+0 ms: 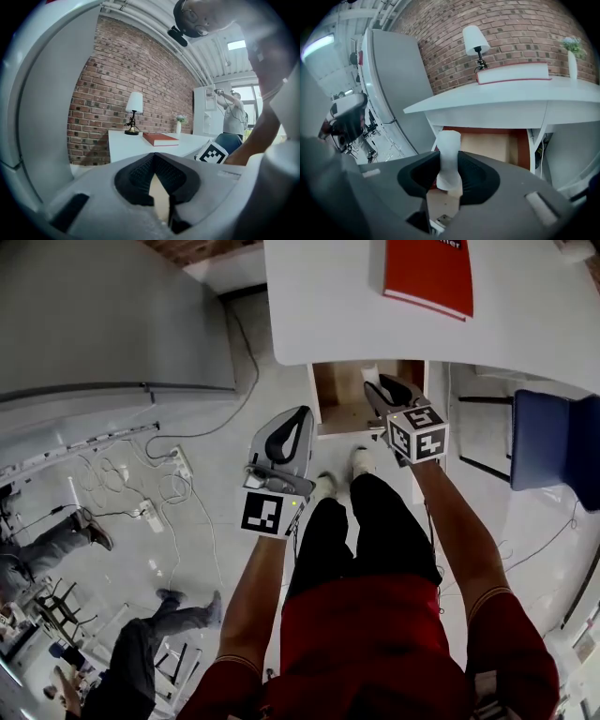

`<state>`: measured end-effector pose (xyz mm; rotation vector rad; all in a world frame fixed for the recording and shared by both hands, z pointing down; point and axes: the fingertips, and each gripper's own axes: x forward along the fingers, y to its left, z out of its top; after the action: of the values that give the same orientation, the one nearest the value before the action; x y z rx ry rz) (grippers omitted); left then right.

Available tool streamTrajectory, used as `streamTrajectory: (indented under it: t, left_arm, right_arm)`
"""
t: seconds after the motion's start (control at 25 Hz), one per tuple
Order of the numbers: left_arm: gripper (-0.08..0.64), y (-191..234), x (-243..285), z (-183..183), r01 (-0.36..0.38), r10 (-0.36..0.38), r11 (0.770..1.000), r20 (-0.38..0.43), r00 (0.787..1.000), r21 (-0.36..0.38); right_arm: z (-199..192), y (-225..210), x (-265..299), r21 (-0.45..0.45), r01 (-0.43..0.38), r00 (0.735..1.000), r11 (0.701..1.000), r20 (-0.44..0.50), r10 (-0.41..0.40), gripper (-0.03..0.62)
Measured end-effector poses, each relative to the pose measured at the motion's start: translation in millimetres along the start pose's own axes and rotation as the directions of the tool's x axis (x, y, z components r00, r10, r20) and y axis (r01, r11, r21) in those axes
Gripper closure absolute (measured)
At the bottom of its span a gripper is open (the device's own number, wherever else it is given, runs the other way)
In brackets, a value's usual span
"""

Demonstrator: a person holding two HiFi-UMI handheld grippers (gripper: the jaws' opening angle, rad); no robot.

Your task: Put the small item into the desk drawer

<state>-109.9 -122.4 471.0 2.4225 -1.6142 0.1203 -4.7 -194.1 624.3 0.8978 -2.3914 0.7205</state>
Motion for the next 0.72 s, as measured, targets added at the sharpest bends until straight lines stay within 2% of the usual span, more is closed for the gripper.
streamTrajectory:
  t: [0.44,0.72]
  left_arm:
    - [0.554,17,20,-30,-0.061,0.061,0.998,-0.016,0.998,-0.033]
    - [0.554,29,22,-47,-0.076,0.075,0.996,-0.025,0.997,-0.044]
  right_arm:
    - [-26,-43,73,0.091,0.04,0.997,0.995,-0.066,-0.034,0.459]
    - [-39,-60,102,0.09,0.085,0.993,0.992,-0.089,-0.076,0.459]
